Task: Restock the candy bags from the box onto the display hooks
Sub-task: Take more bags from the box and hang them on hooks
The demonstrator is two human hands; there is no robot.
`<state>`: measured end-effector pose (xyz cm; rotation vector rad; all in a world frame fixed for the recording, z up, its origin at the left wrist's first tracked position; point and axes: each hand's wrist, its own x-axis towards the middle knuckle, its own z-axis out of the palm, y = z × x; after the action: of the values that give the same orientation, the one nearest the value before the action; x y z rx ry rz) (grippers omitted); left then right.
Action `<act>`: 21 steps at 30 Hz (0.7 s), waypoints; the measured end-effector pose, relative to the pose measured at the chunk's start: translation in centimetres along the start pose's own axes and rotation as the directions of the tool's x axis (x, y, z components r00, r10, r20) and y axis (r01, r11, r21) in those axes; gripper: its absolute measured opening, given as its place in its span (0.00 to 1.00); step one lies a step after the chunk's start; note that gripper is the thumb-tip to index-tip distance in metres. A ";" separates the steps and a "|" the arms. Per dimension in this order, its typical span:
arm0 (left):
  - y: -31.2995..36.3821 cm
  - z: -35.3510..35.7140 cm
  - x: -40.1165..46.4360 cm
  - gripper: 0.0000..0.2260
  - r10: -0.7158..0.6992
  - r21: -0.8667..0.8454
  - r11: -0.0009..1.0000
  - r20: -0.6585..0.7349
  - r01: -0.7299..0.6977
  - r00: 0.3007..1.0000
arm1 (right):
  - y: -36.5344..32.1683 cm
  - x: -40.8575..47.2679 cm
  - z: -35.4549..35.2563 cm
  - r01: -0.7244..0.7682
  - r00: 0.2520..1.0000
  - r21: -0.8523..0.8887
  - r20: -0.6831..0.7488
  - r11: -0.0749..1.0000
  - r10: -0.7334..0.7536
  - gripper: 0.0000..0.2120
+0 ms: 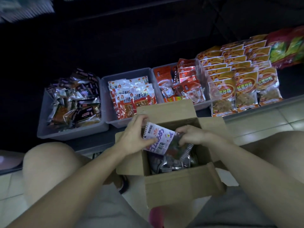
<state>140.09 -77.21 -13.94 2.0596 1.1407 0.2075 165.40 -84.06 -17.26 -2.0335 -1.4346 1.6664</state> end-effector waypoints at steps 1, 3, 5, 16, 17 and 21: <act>0.0 -0.7 0.0 0.41 -0.026 -0.040 0.999 -0.017 0.026 1.000 | -0.3 -0.5 -0.3 0.008 1.000 0.050 -0.007 0.999 -0.007 0.11; 0.3 -2.1 -0.2 0.39 -0.099 -0.179 0.979 0.006 0.098 0.995 | -0.8 -1.2 -0.7 0.026 0.999 0.143 -0.031 0.989 -0.021 0.14; 0.7 -3.4 -0.4 0.30 -0.134 -0.303 0.940 0.096 0.157 0.986 | -1.5 -1.6 -1.1 0.045 0.998 0.274 -0.054 0.961 -0.032 0.17; 0.8 -8.8 1.4 0.14 -0.087 -0.532 0.846 -0.063 0.040 0.994 | -5.4 -2.2 0.9 0.031 0.998 0.151 0.049 0.988 -0.038 0.43; 0.8 -9.2 1.6 0.12 -0.093 -0.540 0.841 -0.089 0.030 0.992 | -5.1 -2.0 1.4 0.022 0.999 0.103 0.042 0.994 -0.026 0.46; 0.2 -9.3 2.6 0.07 -0.179 -0.614 0.788 -0.145 0.054 0.973 | -3.3 0.2 3.3 0.102 0.961 -0.012 -0.256 0.995 -0.102 0.36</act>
<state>137.36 -70.20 -7.81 1.4076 1.1264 0.6433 160.77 -83.55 -16.55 -2.0469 -1.4210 1.3075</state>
